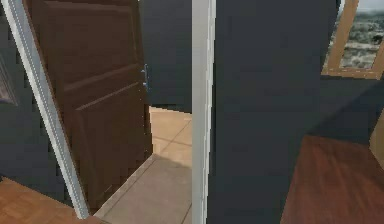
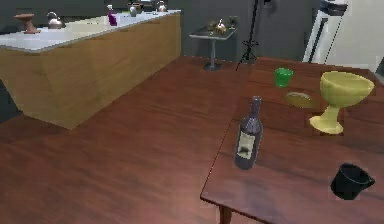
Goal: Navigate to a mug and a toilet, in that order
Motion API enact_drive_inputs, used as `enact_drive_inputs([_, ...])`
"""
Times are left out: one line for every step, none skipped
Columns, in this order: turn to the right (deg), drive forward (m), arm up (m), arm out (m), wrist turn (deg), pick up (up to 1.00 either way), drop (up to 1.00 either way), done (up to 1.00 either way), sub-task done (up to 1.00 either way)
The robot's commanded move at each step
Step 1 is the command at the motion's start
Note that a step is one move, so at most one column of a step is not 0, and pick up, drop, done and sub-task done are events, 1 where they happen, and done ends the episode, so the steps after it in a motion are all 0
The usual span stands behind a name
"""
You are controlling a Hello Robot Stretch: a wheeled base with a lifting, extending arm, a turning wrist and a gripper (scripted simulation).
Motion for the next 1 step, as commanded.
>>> enact_drive_inputs([-21.0, 0.0, 0.0, 0.0, 0.0, 0.0, 0.0, 0.0, 0.0])
